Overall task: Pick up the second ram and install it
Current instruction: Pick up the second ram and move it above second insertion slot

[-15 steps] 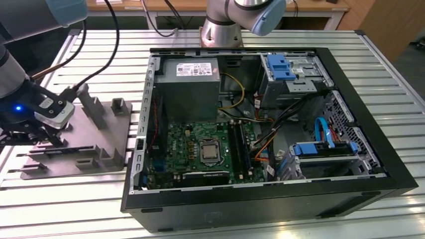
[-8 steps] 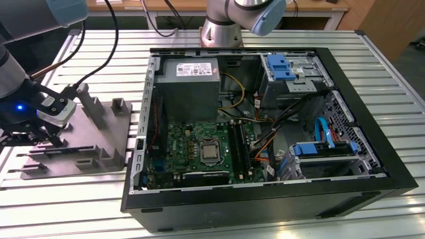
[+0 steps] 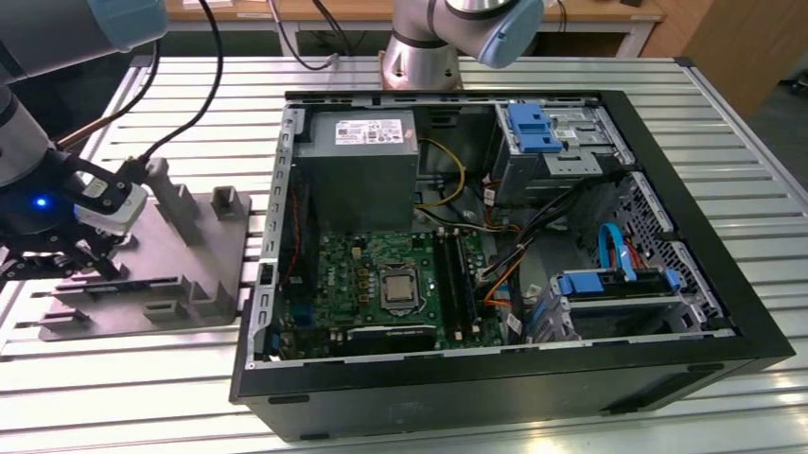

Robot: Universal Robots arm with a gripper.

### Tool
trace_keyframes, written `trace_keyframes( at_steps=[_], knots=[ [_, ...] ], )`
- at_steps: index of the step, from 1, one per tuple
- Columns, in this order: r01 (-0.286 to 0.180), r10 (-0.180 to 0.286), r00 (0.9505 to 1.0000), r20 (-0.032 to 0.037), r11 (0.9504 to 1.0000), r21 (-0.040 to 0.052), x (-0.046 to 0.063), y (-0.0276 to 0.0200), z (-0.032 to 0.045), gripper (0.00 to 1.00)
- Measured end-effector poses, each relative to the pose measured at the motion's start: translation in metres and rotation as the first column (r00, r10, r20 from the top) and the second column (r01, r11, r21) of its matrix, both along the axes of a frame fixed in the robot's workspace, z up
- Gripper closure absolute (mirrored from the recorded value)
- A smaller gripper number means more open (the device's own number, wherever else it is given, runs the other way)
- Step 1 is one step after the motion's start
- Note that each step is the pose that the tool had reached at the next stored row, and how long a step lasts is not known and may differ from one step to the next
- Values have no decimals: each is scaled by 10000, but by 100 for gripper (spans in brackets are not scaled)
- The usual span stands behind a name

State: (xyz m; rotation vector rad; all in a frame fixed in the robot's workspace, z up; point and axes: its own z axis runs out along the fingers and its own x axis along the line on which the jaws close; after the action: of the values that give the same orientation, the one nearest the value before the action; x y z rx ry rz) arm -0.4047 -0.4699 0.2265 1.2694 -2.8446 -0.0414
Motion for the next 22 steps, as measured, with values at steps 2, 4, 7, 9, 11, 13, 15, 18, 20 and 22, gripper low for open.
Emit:
trace_keyframes(
  at_steps=[2, 4, 7, 9, 11, 13, 15, 18, 20, 22],
  knots=[
    [-163, 163, 9999, 0, 9999, 0, 0, 0, 0, 89],
    [-335, 335, 9994, -1, 9994, 0, 0, 0, 0, 89],
    [-640, 640, 9979, 0, 9979, 0, 0, 0, 0, 89],
    [-878, 878, 9961, 0, 9961, 0, 0, 0, 0, 89],
    [-1133, 1133, 9936, 0, 9936, 1, 0, 0, 0, 89],
    [-1363, 1363, 9907, 0, 9907, 2, 0, 0, 0, 89],
    [-1598, 1598, 9871, 1, 9871, 2, 0, 0, -1, 89],
    [-1943, 1943, 9809, 1, 9809, 2, 0, 0, -1, 89],
    [-2138, 2138, 9769, 1, 9769, 2, 0, 0, -1, 89],
    [-2276, 2276, 9738, 1, 9738, 3, 0, 0, -1, 89]
  ],
)
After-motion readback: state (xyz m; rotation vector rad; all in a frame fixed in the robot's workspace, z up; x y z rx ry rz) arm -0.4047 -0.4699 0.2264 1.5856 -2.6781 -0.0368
